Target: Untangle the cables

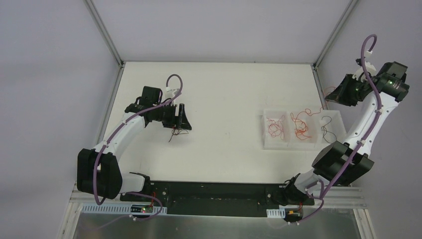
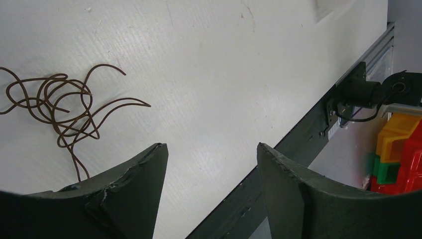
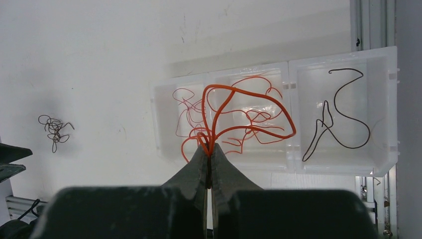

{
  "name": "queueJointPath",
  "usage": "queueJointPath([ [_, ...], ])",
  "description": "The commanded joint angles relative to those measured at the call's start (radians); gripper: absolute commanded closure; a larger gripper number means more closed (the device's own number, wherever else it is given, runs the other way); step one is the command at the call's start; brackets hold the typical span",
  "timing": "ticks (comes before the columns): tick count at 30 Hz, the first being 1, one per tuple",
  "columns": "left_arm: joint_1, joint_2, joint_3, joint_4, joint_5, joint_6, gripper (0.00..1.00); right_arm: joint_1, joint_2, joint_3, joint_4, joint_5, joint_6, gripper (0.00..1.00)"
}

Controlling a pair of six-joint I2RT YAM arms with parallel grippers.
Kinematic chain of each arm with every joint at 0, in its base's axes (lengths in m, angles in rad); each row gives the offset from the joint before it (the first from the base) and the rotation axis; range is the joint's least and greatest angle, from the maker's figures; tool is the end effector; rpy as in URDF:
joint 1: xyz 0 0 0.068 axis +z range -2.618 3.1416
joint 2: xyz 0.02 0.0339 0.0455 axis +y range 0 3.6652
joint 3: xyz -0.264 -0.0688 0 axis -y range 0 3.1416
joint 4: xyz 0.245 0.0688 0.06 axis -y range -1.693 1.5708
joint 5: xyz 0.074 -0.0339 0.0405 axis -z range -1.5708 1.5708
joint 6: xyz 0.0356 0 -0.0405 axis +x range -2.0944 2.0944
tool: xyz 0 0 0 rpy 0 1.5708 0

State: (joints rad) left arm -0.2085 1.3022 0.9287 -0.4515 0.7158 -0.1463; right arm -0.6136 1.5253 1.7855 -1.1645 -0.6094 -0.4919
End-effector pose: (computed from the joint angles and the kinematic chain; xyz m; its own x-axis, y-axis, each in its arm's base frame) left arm 0.2577 -0.0784 0.2604 -0.7972 0.0562 -0.6010 0.4807 0.6613 -0.5758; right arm 0.2514 -0.1521 0.4171 -0.6528 -0.0139 -0.7574 -0.1423 0.9843 0.1045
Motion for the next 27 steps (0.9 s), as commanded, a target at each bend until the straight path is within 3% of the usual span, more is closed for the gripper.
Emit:
queueJointPath([
  [1,0.000,-0.003,0.037,0.019,-0.015,-0.012,0.33,-0.006,-0.002,-0.036,0.065,0.029,-0.035,1.00],
  [11,0.000,0.005,0.034,0.035,-0.011,-0.028,0.32,0.036,-0.024,-0.263,0.212,0.244,-0.150,1.00],
  [20,0.000,0.029,0.067,0.039,-0.022,-0.049,0.32,0.234,-0.123,-0.566,0.445,0.534,-0.265,1.00],
  [27,0.000,0.047,0.076,0.039,-0.020,-0.062,0.32,0.287,-0.014,-0.572,0.368,0.518,-0.289,1.00],
])
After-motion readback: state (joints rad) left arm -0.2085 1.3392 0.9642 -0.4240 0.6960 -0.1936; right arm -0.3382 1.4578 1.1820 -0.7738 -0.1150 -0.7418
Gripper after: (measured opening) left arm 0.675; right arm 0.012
